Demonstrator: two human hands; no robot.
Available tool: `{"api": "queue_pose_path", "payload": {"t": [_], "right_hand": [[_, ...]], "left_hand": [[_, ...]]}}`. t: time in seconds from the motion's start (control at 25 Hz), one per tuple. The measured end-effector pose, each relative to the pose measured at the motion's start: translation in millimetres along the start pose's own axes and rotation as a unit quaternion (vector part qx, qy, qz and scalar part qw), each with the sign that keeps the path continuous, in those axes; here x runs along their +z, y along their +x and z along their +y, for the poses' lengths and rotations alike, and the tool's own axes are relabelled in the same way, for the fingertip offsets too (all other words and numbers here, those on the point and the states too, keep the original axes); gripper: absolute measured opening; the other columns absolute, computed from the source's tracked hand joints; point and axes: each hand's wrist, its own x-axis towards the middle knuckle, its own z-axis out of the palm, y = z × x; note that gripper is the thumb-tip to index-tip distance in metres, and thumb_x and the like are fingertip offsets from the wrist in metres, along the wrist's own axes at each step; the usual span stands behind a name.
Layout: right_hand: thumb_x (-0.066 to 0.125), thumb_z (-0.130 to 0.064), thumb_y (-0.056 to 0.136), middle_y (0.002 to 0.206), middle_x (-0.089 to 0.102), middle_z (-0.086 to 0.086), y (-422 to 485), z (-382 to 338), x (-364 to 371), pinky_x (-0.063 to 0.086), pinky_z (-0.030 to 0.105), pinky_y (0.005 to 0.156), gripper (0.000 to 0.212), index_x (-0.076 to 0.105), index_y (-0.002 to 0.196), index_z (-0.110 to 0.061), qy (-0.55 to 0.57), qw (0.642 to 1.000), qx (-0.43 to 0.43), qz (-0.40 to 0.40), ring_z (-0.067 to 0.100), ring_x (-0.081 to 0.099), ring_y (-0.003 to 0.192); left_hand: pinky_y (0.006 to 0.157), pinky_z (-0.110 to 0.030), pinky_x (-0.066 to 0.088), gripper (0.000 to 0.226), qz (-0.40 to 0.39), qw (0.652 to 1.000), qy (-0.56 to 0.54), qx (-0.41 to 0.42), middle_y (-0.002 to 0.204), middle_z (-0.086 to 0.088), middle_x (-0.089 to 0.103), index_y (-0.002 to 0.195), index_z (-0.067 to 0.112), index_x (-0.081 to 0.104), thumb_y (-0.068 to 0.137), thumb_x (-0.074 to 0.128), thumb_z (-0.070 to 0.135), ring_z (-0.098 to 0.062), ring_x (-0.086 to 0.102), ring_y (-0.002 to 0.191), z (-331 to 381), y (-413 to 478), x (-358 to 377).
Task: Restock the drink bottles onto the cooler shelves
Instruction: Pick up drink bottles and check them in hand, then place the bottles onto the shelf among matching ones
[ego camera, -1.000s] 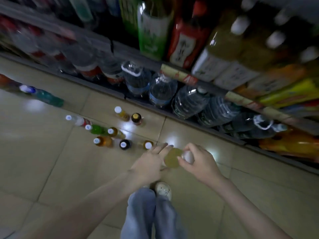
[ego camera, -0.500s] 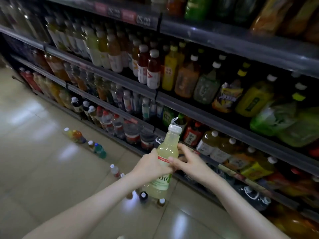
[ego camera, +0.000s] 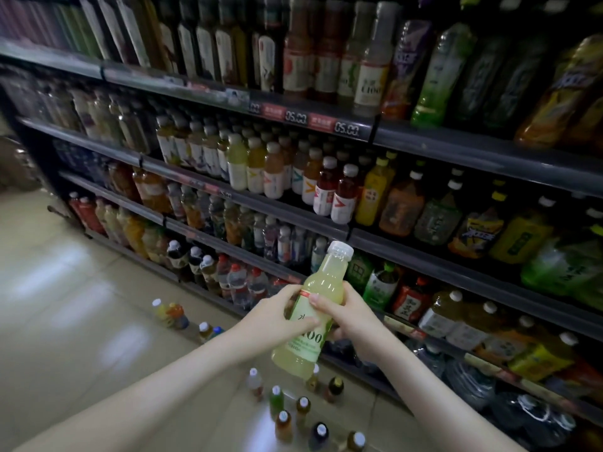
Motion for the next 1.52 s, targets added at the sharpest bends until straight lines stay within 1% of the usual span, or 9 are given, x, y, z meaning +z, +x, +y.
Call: {"api": "queue_pose_path", "payload": {"t": [0.24, 0.36, 0.44, 0.64, 0.8, 1.0, 1.2, 1.4, 1.52], "right_hand": [[0.074, -0.032, 0.081, 0.109, 0.067, -0.001, 27, -49, 49, 0.059, 0.04, 0.075, 0.045, 0.05, 0.118, -0.022, 0.031, 0.995, -0.047, 0.078, 0.012, 0.071, 0.089], [0.073, -0.03, 0.082, 0.105, 0.067, -0.003, 45, -75, 57, 0.057, 0.031, 0.063, 0.042, 0.05, 0.117, -0.023, 0.032, 0.99, -0.071, 0.113, 0.01, 0.07, 0.085], [0.073, -0.029, 0.082, 0.106, 0.067, -0.003, 62, -91, 60, 0.056, 0.031, 0.064, 0.043, 0.05, 0.117, -0.024, 0.029, 0.988, -0.086, 0.128, 0.011, 0.069, 0.088], [0.074, -0.024, 0.08, 0.106, 0.067, -0.003, 127, -120, 81, 0.056, 0.033, 0.068, 0.042, 0.051, 0.115, -0.027, 0.024, 0.982, -0.124, 0.141, 0.013, 0.067, 0.092], [0.077, -0.025, 0.078, 0.104, 0.066, -0.006, 197, -152, 103, 0.052, 0.027, 0.073, 0.039, 0.051, 0.107, -0.03, -0.004, 0.975, -0.171, 0.143, 0.009, 0.065, 0.093], [0.08, -0.03, 0.074, 0.111, 0.066, -0.006, 275, -215, 128, 0.056, 0.036, 0.083, 0.055, 0.05, 0.12, -0.026, -0.018, 0.96, -0.23, 0.156, 0.013, 0.065, 0.1], [0.078, -0.029, 0.076, 0.11, 0.063, -0.009, 317, -257, 155, 0.052, 0.027, 0.082, 0.057, 0.047, 0.124, -0.026, -0.023, 0.932, -0.287, 0.22, 0.007, 0.063, 0.1], [0.076, -0.022, 0.08, 0.11, 0.063, -0.01, 328, -277, 160, 0.052, 0.016, 0.074, 0.053, 0.045, 0.122, -0.027, 0.031, 0.872, -0.337, 0.354, -0.001, 0.063, 0.095], [0.077, -0.022, 0.078, 0.111, 0.062, -0.01, 318, -284, 152, 0.052, 0.022, 0.082, 0.055, 0.045, 0.123, -0.027, 0.019, 0.835, -0.353, 0.421, 0.001, 0.062, 0.1]], "left_hand": [[0.087, -0.024, 0.053, 0.045, -0.05, 0.996, -0.029, 0.062, 0.117, 0.013, 0.062, 0.13, 0.034, 0.049, 0.087, 0.063, 0.041, 0.0, 0.059, 0.105, -18, 8, -89], [0.081, -0.018, 0.051, 0.035, -0.043, 0.996, 0.006, 0.078, 0.113, 0.012, 0.064, 0.125, 0.032, 0.056, 0.091, 0.057, 0.04, 0.001, 0.059, 0.1, -23, 25, -118], [0.074, -0.013, 0.049, 0.029, -0.044, 0.995, 0.016, 0.083, 0.11, 0.013, 0.064, 0.121, 0.033, 0.057, 0.093, 0.054, 0.039, 0.002, 0.059, 0.098, -25, 38, -137], [0.087, -0.021, 0.05, 0.027, -0.03, 0.996, 0.04, 0.073, 0.106, 0.013, 0.065, 0.119, 0.031, 0.059, 0.094, 0.053, 0.037, 0.001, 0.059, 0.097, -54, 78, -185], [0.088, -0.028, 0.053, 0.016, -0.004, 0.997, 0.038, 0.067, 0.097, 0.014, 0.068, 0.108, 0.038, 0.058, 0.093, 0.054, 0.034, 0.001, 0.063, 0.09, -71, 127, -245], [0.093, -0.027, 0.05, 0.031, 0.045, 0.994, 0.022, 0.1, 0.114, 0.017, 0.062, 0.122, 0.034, 0.057, 0.091, 0.057, 0.037, 0.0, 0.06, 0.102, -77, 185, -318], [0.08, -0.005, 0.044, 0.024, 0.08, 0.981, 0.022, 0.174, 0.112, 0.022, 0.061, 0.115, 0.039, 0.056, 0.093, 0.056, 0.031, 0.012, 0.055, 0.098, -83, 232, -376], [0.073, -0.003, 0.044, 0.02, 0.052, 0.969, 0.021, 0.241, 0.103, 0.02, 0.064, 0.108, 0.041, 0.056, 0.093, 0.056, 0.028, 0.01, 0.058, 0.092, -64, 278, -413], [0.073, -0.004, 0.044, 0.022, 0.041, 0.959, 0.005, 0.279, 0.101, 0.025, 0.059, 0.113, 0.037, 0.056, 0.093, 0.057, 0.027, 0.015, 0.054, 0.089, -42, 299, -419]]}}
